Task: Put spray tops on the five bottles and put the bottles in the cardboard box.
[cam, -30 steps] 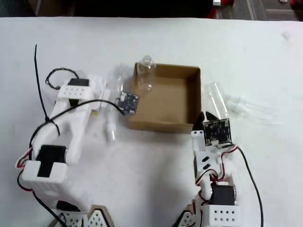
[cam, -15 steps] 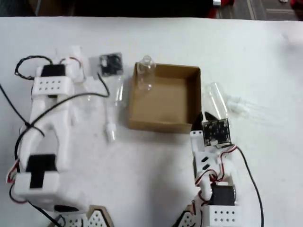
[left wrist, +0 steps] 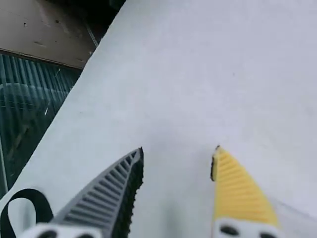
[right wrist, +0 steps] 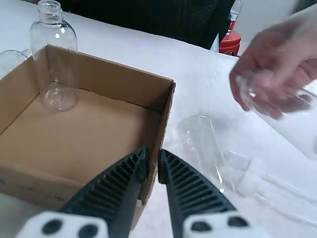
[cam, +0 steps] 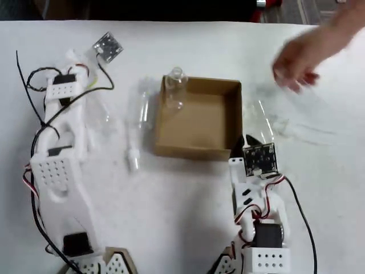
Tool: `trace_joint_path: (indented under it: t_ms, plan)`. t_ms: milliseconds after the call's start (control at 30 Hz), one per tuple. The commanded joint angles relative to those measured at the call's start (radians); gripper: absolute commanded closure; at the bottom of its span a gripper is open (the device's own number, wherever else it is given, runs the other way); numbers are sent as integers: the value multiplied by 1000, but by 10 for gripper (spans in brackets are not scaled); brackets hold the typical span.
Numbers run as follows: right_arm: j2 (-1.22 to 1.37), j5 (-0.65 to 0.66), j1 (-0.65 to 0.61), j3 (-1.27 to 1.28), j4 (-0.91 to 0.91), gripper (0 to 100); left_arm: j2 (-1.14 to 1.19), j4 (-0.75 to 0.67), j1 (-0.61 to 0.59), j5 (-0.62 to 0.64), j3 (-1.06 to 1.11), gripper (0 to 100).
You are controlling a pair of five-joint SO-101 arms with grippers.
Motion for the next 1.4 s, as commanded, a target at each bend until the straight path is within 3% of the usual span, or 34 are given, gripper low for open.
trace_joint_path:
  t_ms: [0,167,467,600,767,833,967,1167,1367]
  plan:
    - [-4,-9,-7,8,-21,978,16,103,-36,-100,-126,789]
    - [-4,-9,-7,8,-21,978,18,219,-79,-230,-132,789]
    - [-4,-9,-7,8,-21,978,-48,445,-160,-316,-192,789]
    - [-4,-9,-7,8,-21,978,-171,651,-108,-235,-287,787]
    - [-4,-9,-7,8,-21,978,-286,922,10,-247,-333,789]
    - [-4,-9,-7,8,-21,978,-303,1033,51,-316,-333,789]
    - [-4,-8,-7,8,-21,978,-302,1287,116,-575,-331,789]
    - [-4,-8,-7,8,-21,977,-312,1275,142,-735,-163,761]
    - [-4,-8,-7,8,-22,977,-369,1260,254,-744,-26,759]
